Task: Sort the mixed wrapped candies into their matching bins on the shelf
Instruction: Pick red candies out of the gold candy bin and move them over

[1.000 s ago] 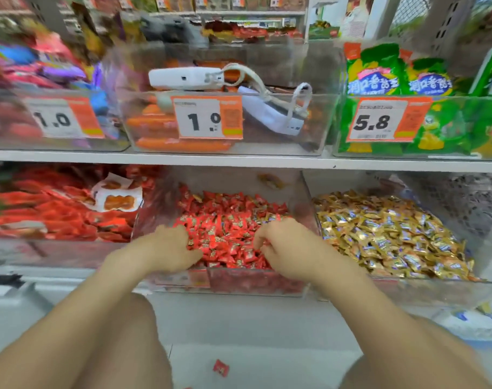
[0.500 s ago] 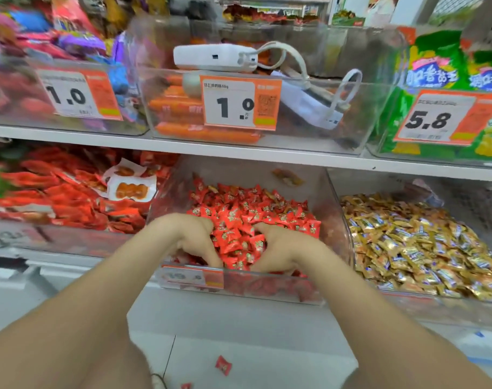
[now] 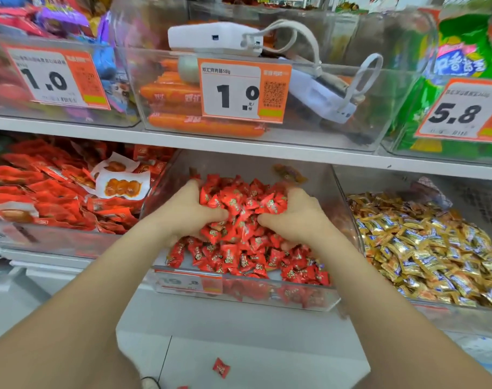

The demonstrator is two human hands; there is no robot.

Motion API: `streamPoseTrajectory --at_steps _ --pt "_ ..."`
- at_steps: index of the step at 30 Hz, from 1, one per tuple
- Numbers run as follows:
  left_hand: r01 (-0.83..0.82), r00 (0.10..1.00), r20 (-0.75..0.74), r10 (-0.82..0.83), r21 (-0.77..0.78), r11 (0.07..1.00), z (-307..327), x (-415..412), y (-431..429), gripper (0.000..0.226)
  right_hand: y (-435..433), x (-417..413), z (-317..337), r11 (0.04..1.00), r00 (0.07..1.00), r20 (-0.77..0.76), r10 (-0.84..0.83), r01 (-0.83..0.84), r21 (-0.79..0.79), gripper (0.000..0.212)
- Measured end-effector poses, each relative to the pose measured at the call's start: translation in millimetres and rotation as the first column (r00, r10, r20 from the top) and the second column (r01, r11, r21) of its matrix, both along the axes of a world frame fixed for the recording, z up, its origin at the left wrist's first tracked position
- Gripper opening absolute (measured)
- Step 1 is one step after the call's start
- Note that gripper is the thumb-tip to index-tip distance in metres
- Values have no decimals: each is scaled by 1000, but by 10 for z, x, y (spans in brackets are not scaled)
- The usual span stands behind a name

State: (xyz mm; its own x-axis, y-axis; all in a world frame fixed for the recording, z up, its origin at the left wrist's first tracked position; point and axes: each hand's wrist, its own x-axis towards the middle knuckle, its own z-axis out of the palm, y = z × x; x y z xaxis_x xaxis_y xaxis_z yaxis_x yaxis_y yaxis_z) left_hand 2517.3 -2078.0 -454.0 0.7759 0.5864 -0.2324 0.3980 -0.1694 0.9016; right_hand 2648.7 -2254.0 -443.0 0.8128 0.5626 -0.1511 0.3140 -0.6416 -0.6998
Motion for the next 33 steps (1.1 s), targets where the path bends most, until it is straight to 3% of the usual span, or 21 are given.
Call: streamPoseTrajectory --at_steps 1,3,5,6,8,9,11,13,16,21,23,27,30,33 --pt "35 999 -13 -33 163 986 -6 -39 4 63 -66 -3 19 991 984 146 97 -82 -103 74" --pt "189 980 -147 -133 494 849 -21 -111 19 70 -183 -20 38 939 903 331 272 -174 -296 92" --pt "311 946 -278 -165 642 701 -27 -194 -8 72 -269 -72 86 895 850 404 338 -156 -419 89" --pt "335 933 -330 -140 661 672 -20 -230 -45 69 -293 -97 91 884 826 441 352 -139 -446 75" --pt "350 903 -427 -41 677 647 -19 -279 -142 63 -318 -128 68 896 800 470 373 -180 -405 31" --pt "369 869 -495 6 656 659 -21 -288 -171 67 -322 -132 42 903 828 413 380 -235 -360 14" --pt "452 772 -635 -4 546 705 -13 -279 -190 76 -315 -148 5 865 877 167 450 -381 -326 7" --pt "512 705 -705 -75 434 741 -24 -231 -158 85 -301 -158 -50 788 857 37 515 -455 -415 33" --pt "539 667 -740 -89 397 743 -31 -148 -125 130 -246 -87 -215 728 816 174 551 -367 -579 79" --pt "592 648 -746 -154 365 718 -91 -93 -173 137 -54 -168 -310 623 842 73 535 -334 -708 88" --pt "596 656 -730 -194 342 727 -100 -47 -239 137 59 -247 -300 666 870 28 492 -356 -656 92" --pt "531 736 -624 -262 292 795 -128 37 -253 117 163 -284 -361 859 955 -78 288 -293 -419 73" --pt "383 861 -422 -284 171 908 -140 14 -129 101 123 -247 -405 981 962 -229 147 -171 -93 69" --pt "272 956 -105 -273 -23 962 -89 -12 -32 86 138 -174 -345 975 943 -309 123 -56 216 75"
